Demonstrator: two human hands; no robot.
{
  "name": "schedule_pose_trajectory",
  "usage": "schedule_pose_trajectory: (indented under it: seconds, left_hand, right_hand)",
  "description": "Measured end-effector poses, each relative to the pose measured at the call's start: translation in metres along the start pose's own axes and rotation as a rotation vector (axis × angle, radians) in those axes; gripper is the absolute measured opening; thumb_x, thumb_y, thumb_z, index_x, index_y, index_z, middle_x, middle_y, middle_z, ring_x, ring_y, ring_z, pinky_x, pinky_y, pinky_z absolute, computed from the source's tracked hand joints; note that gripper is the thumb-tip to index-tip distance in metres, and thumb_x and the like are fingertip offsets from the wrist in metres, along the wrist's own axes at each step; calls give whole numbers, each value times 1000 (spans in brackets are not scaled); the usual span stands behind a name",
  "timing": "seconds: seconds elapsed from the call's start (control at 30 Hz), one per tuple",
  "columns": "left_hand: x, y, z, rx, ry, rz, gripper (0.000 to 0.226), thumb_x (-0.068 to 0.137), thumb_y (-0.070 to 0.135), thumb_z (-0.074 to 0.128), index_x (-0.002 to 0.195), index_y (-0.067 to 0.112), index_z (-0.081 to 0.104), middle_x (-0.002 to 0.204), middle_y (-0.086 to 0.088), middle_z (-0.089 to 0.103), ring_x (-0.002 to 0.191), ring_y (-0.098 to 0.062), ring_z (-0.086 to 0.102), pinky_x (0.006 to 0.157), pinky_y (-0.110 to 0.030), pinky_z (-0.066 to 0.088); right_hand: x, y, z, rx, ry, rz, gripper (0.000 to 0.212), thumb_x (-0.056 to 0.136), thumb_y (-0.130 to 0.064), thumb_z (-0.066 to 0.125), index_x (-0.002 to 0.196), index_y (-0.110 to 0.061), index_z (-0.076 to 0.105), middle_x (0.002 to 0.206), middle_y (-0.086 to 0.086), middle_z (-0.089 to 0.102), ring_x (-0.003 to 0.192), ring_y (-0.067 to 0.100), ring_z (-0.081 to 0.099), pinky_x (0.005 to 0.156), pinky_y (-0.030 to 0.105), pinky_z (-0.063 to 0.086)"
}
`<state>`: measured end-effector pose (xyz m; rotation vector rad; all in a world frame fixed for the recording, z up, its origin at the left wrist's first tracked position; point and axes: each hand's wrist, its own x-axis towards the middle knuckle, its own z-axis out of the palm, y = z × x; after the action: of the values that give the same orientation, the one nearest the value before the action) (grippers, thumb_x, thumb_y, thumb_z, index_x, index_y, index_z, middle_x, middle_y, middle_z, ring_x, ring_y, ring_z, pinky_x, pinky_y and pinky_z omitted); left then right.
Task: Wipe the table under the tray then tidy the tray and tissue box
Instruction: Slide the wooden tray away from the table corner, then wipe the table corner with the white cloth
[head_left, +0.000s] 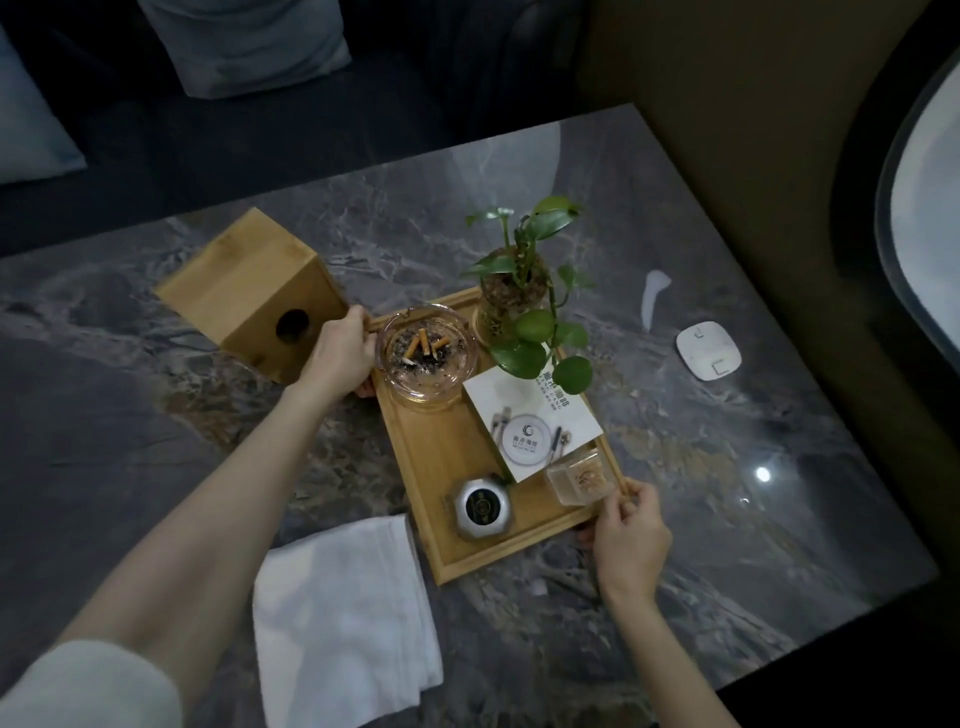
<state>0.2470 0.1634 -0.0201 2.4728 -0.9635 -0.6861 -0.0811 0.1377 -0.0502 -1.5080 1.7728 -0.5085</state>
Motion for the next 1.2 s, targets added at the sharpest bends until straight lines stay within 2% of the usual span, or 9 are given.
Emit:
schedule_pose_trajectory:
  seconds: [0.3, 0.4, 0.5, 0.57, 0.7, 0.8, 0.93, 1.07, 1.2]
  left_hand:
    - [3, 0, 4, -10, 5, -37, 15, 93, 16, 42, 97, 3, 49, 85, -20, 60, 58, -22, 53, 47, -30, 39]
    - [-4, 2, 6, -86, -2, -57, 17, 95, 18, 40, 102, 5, 49, 85, -18, 60, 51, -22, 58, 42, -31, 48]
    - [-13, 4, 5, -192, -20, -106, 27, 96, 23, 38, 120, 13, 46, 95, -16, 60, 54, -24, 62, 49, -35, 56]
    - [-21, 7, 4, -218, -31, -138, 38, 97, 25, 35, 134, 17, 35, 102, -12, 55, 58, -23, 62, 56, -36, 55]
    - [-54, 7, 1, -286, 78, -145, 37, 94, 21, 39, 130, 13, 41, 101, -13, 62, 66, -22, 64, 67, -35, 51]
    - [-94, 4, -6, -207, 269, -80, 28, 92, 21, 42, 113, 8, 57, 99, -16, 67, 84, -27, 64, 73, -35, 49]
    - [-163, -6, -16, -110, 414, 60, 17, 90, 12, 50, 91, 5, 65, 85, -13, 67, 73, -17, 53, 65, -28, 36]
    - [-223, -46, -2, -138, 502, 16, 12, 84, 3, 56, 90, 2, 66, 89, -17, 66, 78, -29, 60, 70, -32, 43]
    - [-267, -78, 38, -173, 427, -238, 35, 86, 20, 50, 116, 2, 56, 119, -20, 56, 110, -36, 49, 95, -44, 38]
  right_hand:
    - [0, -2, -3, -35, 22, -63, 10, 92, -19, 49, 92, -10, 53, 64, 9, 65, 59, 32, 64, 58, 45, 53]
    - [1, -3, -6, -35, 4, -79, 10, 92, -19, 49, 90, -9, 52, 63, 10, 65, 56, 31, 61, 54, 43, 50]
    - [2, -7, -14, -53, -78, -107, 12, 93, -22, 48, 87, -11, 50, 66, 10, 65, 56, 26, 59, 50, 35, 45]
    - [8, -8, -21, -124, -167, -113, 15, 93, -26, 48, 87, -12, 50, 71, 8, 66, 64, 29, 63, 57, 39, 51]
    - [24, -28, -47, -445, -404, -116, 19, 92, -26, 42, 94, -15, 57, 88, 18, 68, 82, 37, 64, 72, 46, 54]
    - [18, -60, -69, -679, -336, -268, 24, 90, -23, 44, 99, -9, 61, 99, 20, 68, 92, 38, 61, 73, 42, 50]
    - [-32, -106, -78, -467, -202, -543, 19, 91, -23, 47, 95, -10, 60, 84, 12, 69, 76, 33, 62, 62, 38, 48]
    - [-84, -120, -48, -344, -438, -796, 17, 91, -18, 49, 100, -10, 61, 93, 8, 68, 84, 26, 61, 67, 34, 45]
    - [-127, -98, 9, -388, -703, -945, 30, 94, -15, 43, 122, -12, 52, 123, 8, 58, 113, 23, 51, 90, 32, 42]
